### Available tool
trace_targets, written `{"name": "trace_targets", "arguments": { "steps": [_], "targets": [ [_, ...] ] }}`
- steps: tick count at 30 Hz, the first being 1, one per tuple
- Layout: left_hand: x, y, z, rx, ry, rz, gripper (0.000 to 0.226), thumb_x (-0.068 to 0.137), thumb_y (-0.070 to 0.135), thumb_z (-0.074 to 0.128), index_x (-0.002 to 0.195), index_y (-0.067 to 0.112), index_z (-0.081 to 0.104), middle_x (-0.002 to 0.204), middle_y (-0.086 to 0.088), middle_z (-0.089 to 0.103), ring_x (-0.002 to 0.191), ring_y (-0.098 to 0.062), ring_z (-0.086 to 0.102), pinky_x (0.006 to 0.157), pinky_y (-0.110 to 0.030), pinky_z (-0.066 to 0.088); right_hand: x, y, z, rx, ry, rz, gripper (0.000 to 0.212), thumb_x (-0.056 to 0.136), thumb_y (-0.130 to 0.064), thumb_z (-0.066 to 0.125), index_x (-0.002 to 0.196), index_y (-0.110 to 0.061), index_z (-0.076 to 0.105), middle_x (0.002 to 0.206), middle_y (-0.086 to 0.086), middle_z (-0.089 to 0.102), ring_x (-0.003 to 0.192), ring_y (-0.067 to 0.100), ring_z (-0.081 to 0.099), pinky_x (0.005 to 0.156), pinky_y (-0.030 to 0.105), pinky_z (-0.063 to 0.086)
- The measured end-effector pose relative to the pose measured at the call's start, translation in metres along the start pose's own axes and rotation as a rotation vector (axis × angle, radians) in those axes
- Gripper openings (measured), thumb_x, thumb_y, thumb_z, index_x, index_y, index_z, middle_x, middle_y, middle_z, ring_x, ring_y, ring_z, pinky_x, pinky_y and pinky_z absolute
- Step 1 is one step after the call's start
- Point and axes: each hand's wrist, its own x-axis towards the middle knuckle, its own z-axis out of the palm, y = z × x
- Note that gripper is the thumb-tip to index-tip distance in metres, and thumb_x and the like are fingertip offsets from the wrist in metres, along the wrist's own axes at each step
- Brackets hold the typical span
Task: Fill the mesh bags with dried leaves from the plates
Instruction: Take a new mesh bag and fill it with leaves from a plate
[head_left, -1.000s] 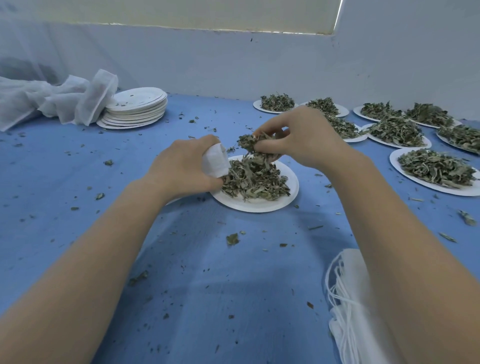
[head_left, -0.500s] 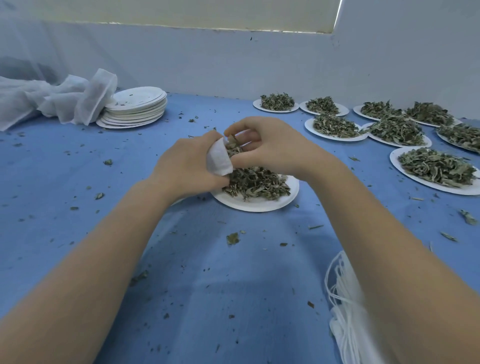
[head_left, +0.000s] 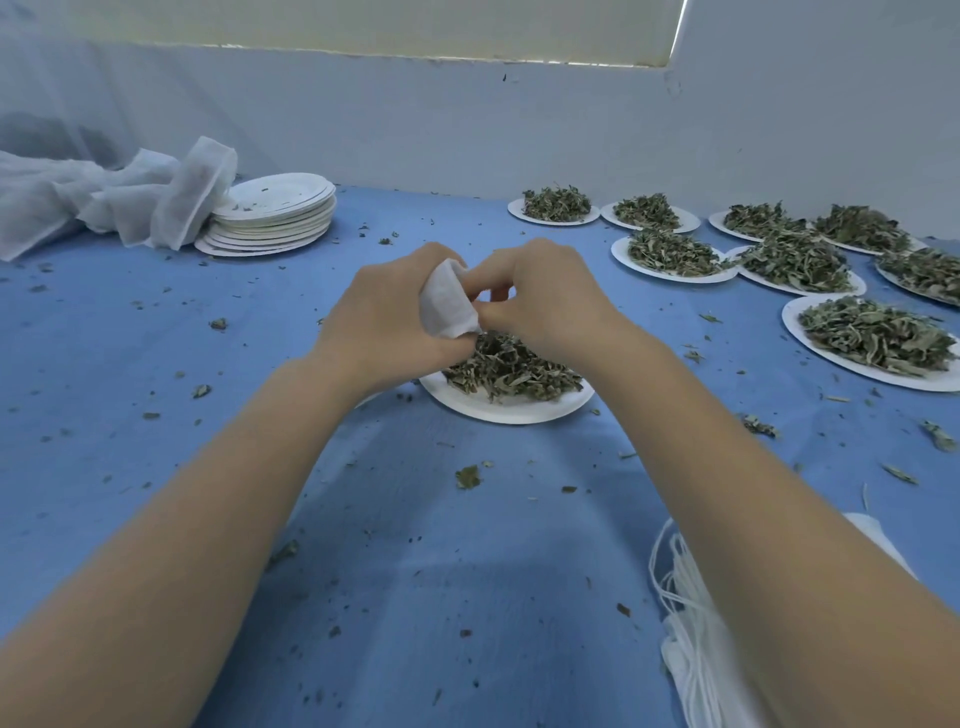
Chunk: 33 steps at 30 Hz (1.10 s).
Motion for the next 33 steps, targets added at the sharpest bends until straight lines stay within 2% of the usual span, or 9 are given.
{"name": "trace_targets", "arguments": {
  "steps": [3, 6, 9, 12, 15, 24, 29, 31, 33],
  "targets": [
    [0.0, 0.001, 0.002, 0.02, 0.0, 0.031, 0.044, 0.064, 0.027, 0.075, 0.104, 0.026, 0.057, 0.081, 0.009, 0.059, 0.08, -0.015, 0.055, 0.065, -0.027, 0.044, -0.004, 0.002, -0.007, 0.083, -0.097, 0.005, 0.035, 0.08, -0.006, 0.061, 0.09, -0.038, 0.071, 0.072, -0.009, 0.065, 0.056, -0.002, 0.047, 0.061, 0.007, 0.039],
    [0.001, -0.002, 0.001, 0.035, 0.04, 0.023, 0.043, 0.067, 0.032, 0.075, 0.105, 0.028, 0.056, 0.079, 0.014, 0.056, 0.079, -0.014, 0.052, 0.062, -0.023, 0.042, -0.004, 0.006, -0.014, 0.262, 0.031, 0.066, 0.022, 0.077, -0.014, 0.071, 0.095, -0.027, 0.072, 0.09, -0.011, 0.07, 0.078, 0.002, 0.062, 0.079, 0.019, 0.051],
    [0.002, -0.002, 0.0, 0.027, 0.095, 0.029, 0.043, 0.067, 0.035, 0.075, 0.104, 0.032, 0.054, 0.079, 0.016, 0.055, 0.078, -0.011, 0.051, 0.062, -0.015, 0.038, -0.002, 0.009, -0.013, 0.251, 0.08, 0.197, 0.024, 0.079, -0.02, 0.067, 0.1, -0.03, 0.063, 0.101, -0.009, 0.064, 0.086, 0.007, 0.062, 0.076, 0.022, 0.05],
    [0.003, -0.003, 0.0, 0.012, 0.118, 0.036, 0.045, 0.066, 0.034, 0.076, 0.106, 0.032, 0.053, 0.087, 0.011, 0.059, 0.081, -0.012, 0.052, 0.063, -0.013, 0.038, -0.002, 0.007, -0.011, 0.365, -0.088, 0.266, 0.035, 0.083, -0.011, 0.054, 0.115, -0.025, 0.059, 0.093, -0.005, 0.066, 0.084, 0.015, 0.069, 0.082, 0.025, 0.054],
    [0.002, -0.005, 0.0, 0.046, 0.103, 0.052, 0.048, 0.065, 0.034, 0.076, 0.108, 0.03, 0.053, 0.087, 0.011, 0.057, 0.081, -0.014, 0.052, 0.062, -0.022, 0.04, -0.002, 0.008, -0.013, 0.462, -0.059, 0.24, 0.034, 0.081, -0.002, 0.057, 0.112, -0.015, 0.061, 0.084, 0.0, 0.071, 0.08, 0.019, 0.071, 0.087, 0.033, 0.055],
    [0.003, -0.001, 0.005, 0.097, 0.07, 0.084, 0.045, 0.065, 0.03, 0.073, 0.107, 0.028, 0.055, 0.072, 0.016, 0.052, 0.074, -0.012, 0.049, 0.056, -0.018, 0.036, -0.001, 0.001, -0.006, 0.161, 0.114, 0.042, 0.017, 0.074, -0.009, 0.071, 0.081, -0.023, 0.076, 0.075, -0.005, 0.073, 0.072, 0.004, 0.066, 0.073, 0.02, 0.051],
    [0.002, 0.007, 0.009, 0.084, 0.027, 0.056, 0.036, 0.062, 0.024, 0.068, 0.093, 0.031, 0.051, 0.066, 0.019, 0.052, 0.07, -0.011, 0.052, 0.058, -0.023, 0.038, 0.0, -0.008, 0.003, 0.024, -0.061, -0.009, 0.02, 0.076, -0.003, 0.058, 0.069, -0.016, 0.071, 0.051, -0.011, 0.055, 0.051, 0.002, 0.044, 0.049, 0.014, 0.035],
    [0.001, 0.009, 0.009, 0.052, 0.007, 0.066, 0.046, 0.06, 0.025, 0.07, 0.103, 0.028, 0.054, 0.074, 0.017, 0.057, 0.077, -0.011, 0.058, 0.064, -0.023, 0.044, -0.002, -0.006, -0.001, 0.085, -0.171, -0.011, 0.016, 0.079, -0.003, 0.057, 0.083, -0.009, 0.071, 0.066, -0.002, 0.062, 0.064, 0.008, 0.054, 0.061, 0.017, 0.043],
    [0.001, 0.01, 0.006, 0.029, -0.01, 0.086, 0.057, 0.059, 0.027, 0.074, 0.111, 0.026, 0.051, 0.087, 0.012, 0.061, 0.084, -0.014, 0.06, 0.07, -0.028, 0.048, -0.003, -0.002, -0.007, 0.164, -0.228, -0.032, 0.018, 0.079, -0.003, 0.059, 0.093, -0.008, 0.07, 0.09, 0.013, 0.067, 0.091, 0.025, 0.063, 0.084, 0.036, 0.05]
  ]
}}
